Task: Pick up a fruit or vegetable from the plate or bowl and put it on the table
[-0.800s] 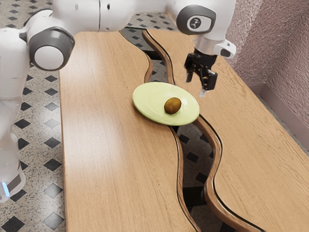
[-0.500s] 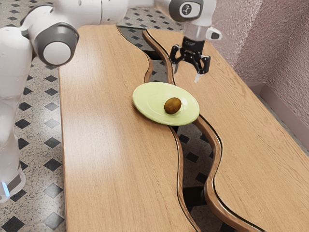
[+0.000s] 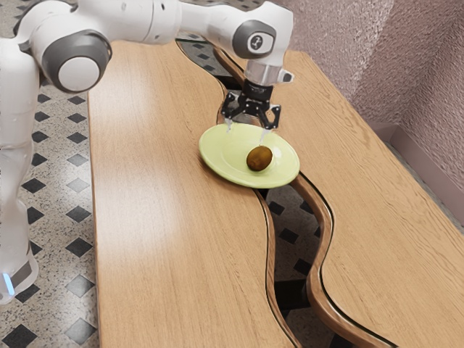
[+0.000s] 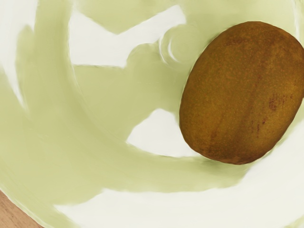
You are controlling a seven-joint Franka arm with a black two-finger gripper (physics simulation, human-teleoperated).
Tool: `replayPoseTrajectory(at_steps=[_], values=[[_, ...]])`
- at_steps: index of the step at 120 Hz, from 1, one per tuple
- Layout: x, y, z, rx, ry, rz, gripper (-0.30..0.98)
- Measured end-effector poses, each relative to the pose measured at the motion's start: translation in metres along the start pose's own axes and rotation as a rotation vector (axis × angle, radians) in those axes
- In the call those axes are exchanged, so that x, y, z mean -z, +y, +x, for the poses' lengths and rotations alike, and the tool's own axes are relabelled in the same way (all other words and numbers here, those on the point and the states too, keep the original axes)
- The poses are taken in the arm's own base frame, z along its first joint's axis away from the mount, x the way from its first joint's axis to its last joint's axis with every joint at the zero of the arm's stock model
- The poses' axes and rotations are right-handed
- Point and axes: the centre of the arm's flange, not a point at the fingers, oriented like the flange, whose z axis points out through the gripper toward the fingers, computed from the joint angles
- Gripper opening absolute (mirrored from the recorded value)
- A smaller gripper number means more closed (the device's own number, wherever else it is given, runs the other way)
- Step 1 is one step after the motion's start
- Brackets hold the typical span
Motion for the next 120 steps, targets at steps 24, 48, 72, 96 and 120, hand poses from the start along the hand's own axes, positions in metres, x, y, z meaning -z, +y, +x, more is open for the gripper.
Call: replayPoseTrajectory(at_steps=[24,48,72,96,120], values=[[-0.003,0.036,0.040,-0.033,0.099,0.001,0.68],[-0.013,0.067,0.020,-0.229,0.134,-0.022,0.68],[-0.027,0.039,0.006,-0.298,0.091,-0.071,0.69],[-0.034,0.039,0.005,-0.359,0.110,-0.084,0.69],[-0.049,0.037,0.011,-0.388,0.105,-0.081,0.69]])
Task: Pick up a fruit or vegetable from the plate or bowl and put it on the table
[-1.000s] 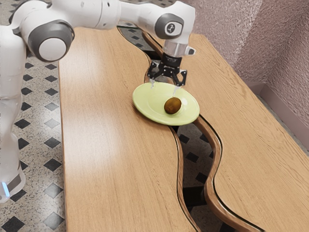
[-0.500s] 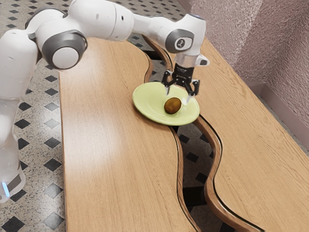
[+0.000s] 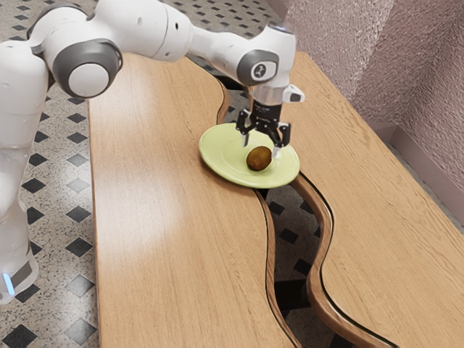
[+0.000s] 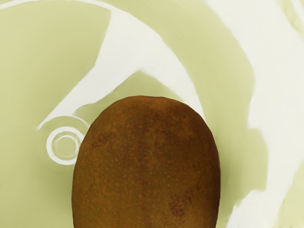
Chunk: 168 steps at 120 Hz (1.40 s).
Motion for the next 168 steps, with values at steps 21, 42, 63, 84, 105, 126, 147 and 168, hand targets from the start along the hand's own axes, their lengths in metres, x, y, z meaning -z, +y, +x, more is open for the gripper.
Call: replayPoseTrajectory(at_steps=[21,42,63,84,105,126,147,168], values=[[-0.009,-0.009,0.004,-0.004,-0.011,-0.006,0.68],[-0.026,0.003,0.004,-0.035,-0.018,-0.006,0.67],[-0.033,0.005,0.007,-0.041,-0.009,-0.010,0.59],[-0.034,0.006,0.008,-0.042,0.005,-0.007,0.28],[-0.005,0.016,0.005,-0.060,0.066,-0.008,0.30],[0.011,0.151,-0.035,-0.258,0.163,-0.058,0.33],[0.010,0.187,-0.053,-0.294,0.193,-0.088,0.46],[0.115,0.161,-0.063,-0.200,0.286,-0.208,0.62]])
